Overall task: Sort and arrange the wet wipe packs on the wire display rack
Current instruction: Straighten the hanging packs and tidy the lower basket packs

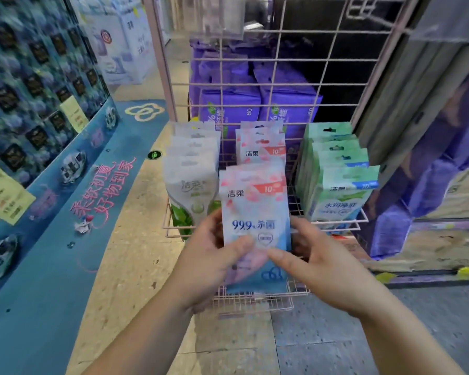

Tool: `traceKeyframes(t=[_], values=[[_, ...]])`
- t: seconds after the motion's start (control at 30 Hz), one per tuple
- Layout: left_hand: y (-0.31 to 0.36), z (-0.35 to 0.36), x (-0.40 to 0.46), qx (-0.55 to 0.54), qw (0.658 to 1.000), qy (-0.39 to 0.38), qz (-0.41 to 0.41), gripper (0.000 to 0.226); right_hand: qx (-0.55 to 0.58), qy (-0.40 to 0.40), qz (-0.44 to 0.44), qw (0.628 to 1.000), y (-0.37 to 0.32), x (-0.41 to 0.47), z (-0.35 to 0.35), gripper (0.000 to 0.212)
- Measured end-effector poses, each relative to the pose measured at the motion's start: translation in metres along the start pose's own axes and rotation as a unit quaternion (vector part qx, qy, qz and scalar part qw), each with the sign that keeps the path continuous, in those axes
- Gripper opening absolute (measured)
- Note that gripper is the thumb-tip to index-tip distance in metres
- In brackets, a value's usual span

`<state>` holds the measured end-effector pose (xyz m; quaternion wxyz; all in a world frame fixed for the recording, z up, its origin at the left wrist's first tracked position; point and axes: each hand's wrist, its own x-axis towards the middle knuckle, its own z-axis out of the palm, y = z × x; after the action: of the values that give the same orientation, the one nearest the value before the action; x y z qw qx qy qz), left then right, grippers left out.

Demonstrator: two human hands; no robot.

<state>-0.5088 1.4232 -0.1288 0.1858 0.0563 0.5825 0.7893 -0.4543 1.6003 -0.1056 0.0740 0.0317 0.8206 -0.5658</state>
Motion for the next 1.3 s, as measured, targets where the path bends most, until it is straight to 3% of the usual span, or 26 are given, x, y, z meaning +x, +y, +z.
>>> traceKeyframes(t=[0.07, 0.17, 0.3, 0.5, 0.77, 0.87, 0.93, 1.0, 1.07, 1.13, 1.23, 1.3], values=[[0.014, 0.014, 0.014, 0.042, 0.998, 0.007, 0.043, 0.035, -0.065, 0.054, -0.046, 0.995, -0.008, 0.013, -0.007, 0.058], [0.025, 0.032, 0.035, 0.106, 0.988, 0.032, 0.110, 0.039, -0.034, 0.159, -0.088, 0.983, -0.010, 0.035, -0.009, 0.052], [0.014, 0.045, 0.057, 0.192, 0.966, 0.101, 0.141, 0.039, -0.073, 0.239, -0.066, 0.966, -0.012, 0.059, 0.001, 0.045], [0.003, 0.047, 0.073, 0.241, 0.954, 0.158, 0.081, 0.041, -0.072, 0.183, 0.018, 0.980, -0.011, 0.082, 0.006, 0.068], [0.011, 0.049, 0.077, 0.244, 0.960, 0.127, 0.040, 0.035, -0.008, 0.166, 0.036, 0.985, -0.009, 0.093, -0.001, 0.051], [0.008, 0.050, 0.075, 0.236, 0.960, 0.148, 0.011, 0.068, -0.011, 0.153, 0.038, 0.987, -0.007, 0.090, -0.003, 0.056], [0.003, 0.048, 0.069, 0.227, 0.960, 0.160, 0.008, 0.079, -0.053, 0.162, 0.024, 0.985, -0.007, 0.076, -0.003, 0.062], [0.002, 0.048, 0.047, 0.238, 0.956, 0.165, 0.034, 0.075, -0.065, 0.202, -0.015, 0.977, -0.004, 0.047, -0.001, 0.063], [-0.008, 0.041, 0.018, 0.206, 0.960, 0.172, 0.077, 0.062, -0.005, 0.203, -0.053, 0.978, 0.012, 0.016, 0.006, 0.043], [-0.025, 0.030, -0.008, 0.179, 0.969, 0.161, 0.059, 0.033, -0.019, 0.147, -0.004, 0.989, 0.040, 0.001, 0.016, 0.023], [-0.064, 0.009, -0.018, 0.210, 0.966, 0.139, -0.059, 0.019, 0.004, 0.038, 0.133, 0.990, 0.079, 0.000, 0.025, 0.013], [-0.081, -0.006, -0.010, 0.239, 0.954, 0.142, -0.114, 0.012, 0.013, 0.017, 0.175, 0.984, 0.096, 0.007, 0.025, 0.009]])
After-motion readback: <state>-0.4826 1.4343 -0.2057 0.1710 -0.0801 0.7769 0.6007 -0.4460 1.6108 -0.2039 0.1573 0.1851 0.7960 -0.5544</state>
